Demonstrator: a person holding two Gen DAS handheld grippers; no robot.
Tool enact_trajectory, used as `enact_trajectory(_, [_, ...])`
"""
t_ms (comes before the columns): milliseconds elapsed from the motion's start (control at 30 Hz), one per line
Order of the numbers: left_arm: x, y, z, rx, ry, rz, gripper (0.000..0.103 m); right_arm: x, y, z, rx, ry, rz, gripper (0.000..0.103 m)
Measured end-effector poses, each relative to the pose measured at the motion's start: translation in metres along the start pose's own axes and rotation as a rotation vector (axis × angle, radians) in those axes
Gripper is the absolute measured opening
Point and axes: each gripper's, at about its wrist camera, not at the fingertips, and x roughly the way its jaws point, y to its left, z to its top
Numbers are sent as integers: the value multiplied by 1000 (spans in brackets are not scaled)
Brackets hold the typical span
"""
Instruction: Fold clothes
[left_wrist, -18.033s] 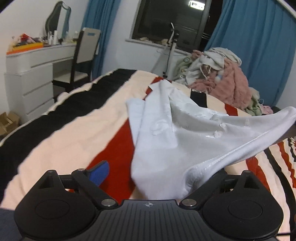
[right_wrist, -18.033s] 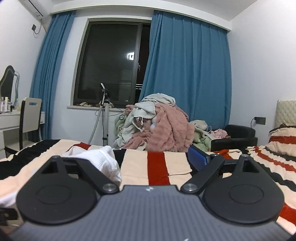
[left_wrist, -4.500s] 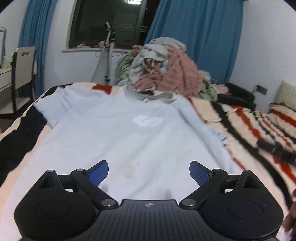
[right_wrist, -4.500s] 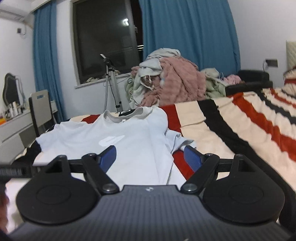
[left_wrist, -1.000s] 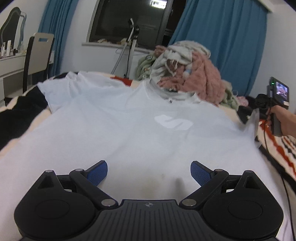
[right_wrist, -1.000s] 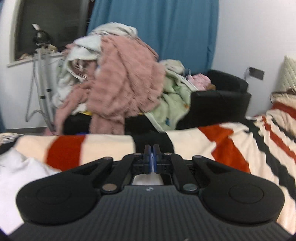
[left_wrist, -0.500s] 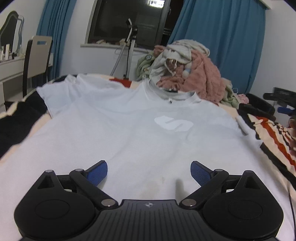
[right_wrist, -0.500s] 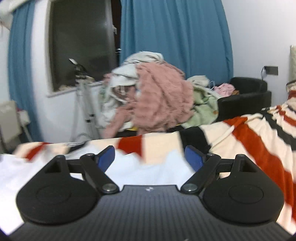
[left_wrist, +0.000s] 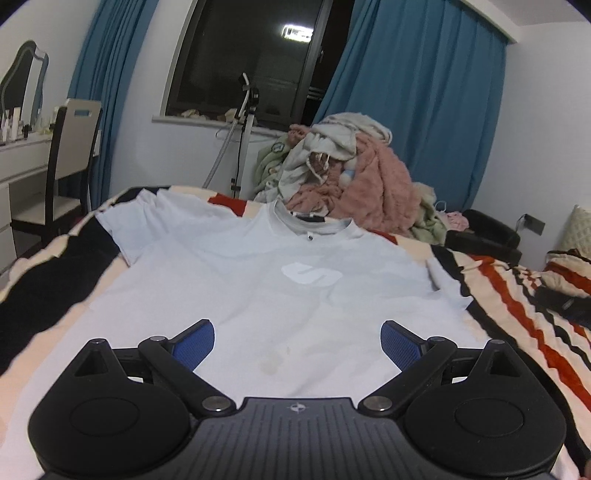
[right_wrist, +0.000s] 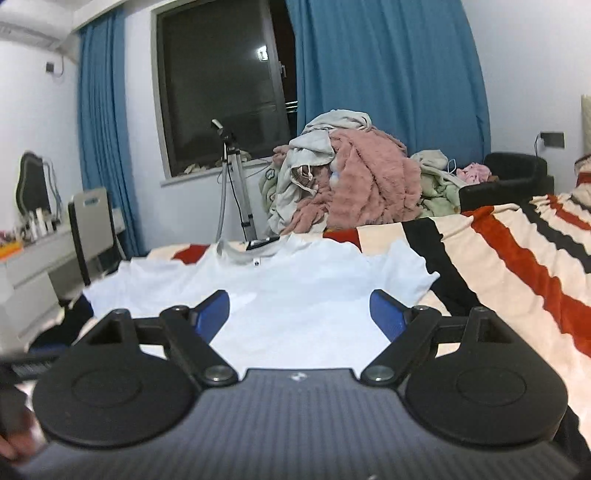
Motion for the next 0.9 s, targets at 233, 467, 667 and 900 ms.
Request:
enact_trajectory(233, [-15, 5, 2, -18, -28, 49, 99, 6, 1, -8, 29, 26, 39, 84])
enact_trajectory(467, [-11, 0, 0, 16, -21, 61, 99, 9, -1, -19, 45, 58, 35, 84])
enact_trajectory(667, [-5, -6, -5, 53, -3, 65, 99, 16, -10, -20, 103, 71, 54, 84])
enact_trajectory(900, [1, -9, -8, 62, 18, 73, 99, 25, -20, -21, 171, 86, 78, 82])
